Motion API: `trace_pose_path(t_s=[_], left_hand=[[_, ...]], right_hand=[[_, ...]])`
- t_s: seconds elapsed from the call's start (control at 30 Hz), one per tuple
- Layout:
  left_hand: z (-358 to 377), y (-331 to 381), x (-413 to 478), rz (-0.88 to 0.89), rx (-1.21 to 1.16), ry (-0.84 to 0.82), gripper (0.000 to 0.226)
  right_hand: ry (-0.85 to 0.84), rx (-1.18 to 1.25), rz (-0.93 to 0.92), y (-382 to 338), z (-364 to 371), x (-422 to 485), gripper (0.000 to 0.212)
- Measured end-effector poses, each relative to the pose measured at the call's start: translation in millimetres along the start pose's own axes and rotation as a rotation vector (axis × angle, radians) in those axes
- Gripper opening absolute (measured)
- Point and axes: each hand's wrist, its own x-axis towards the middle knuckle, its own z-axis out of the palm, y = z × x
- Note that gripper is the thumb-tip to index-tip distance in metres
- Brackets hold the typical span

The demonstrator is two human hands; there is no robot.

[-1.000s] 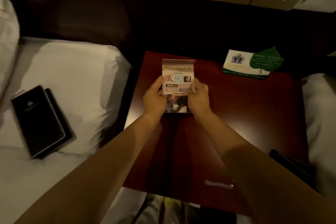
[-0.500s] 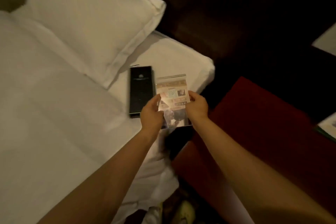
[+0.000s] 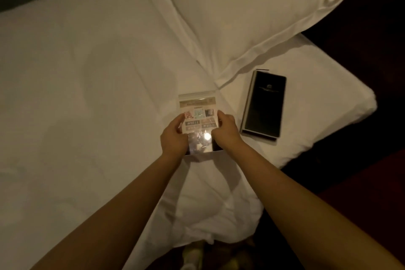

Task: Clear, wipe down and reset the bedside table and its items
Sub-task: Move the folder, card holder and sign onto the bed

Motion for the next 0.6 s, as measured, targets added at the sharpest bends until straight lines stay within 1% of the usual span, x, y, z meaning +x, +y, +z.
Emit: trace_pose_path(t_s=[0.1, 0.2, 0.27, 0.33, 0.4, 0.43, 0.5, 0.6], left_hand=[[-13.7, -13.9, 16.3, 0.002, -0.014, -0.026, 0.056], [-22.4, -24.0, 27.5, 0.003, -0.023, -0.132, 0.05], [-25.7, -27.3, 32.7, -0.016, -0.033, -0.18, 0.049], [-28.3, -26.0, 34.9, -0.014, -0.011, -0.181, 0.047], [-28.6, -19.9, 33.8, 0.003, 0.022, -0.143, 0.05], [-28.1, -15.4, 32.0, 0.047, 0.065, -0.122, 0.048], [-23.7, -2.2, 28.8, 0.183, 0.148, -0.109, 0.043], [-3.2, 21.4, 25.0, 0.317, 0.254, -0.192, 0.05]], right_hand=[[-0.054, 0.063, -0.017, -1.7, 12.8, 6.8, 0.029], [-0.058, 0.127, -0.004, -0.2, 17.7, 7.6, 0.03], [-0.055, 0.155, 0.029, 3.8, 17.0, 7.4, 0.033], [-0.028, 0.166, 0.066, 8.4, 12.6, 6.3, 0.045], [0.018, 0.156, 0.116, 12.2, 5.6, 5.0, 0.058], [0.04, 0.147, 0.124, 14.0, 0.9, 3.5, 0.061], [0.082, 0.093, 0.11, 17.0, -11.6, -0.8, 0.058], [0.175, -0.077, 0.079, 27.2, -33.7, -10.3, 0.049]])
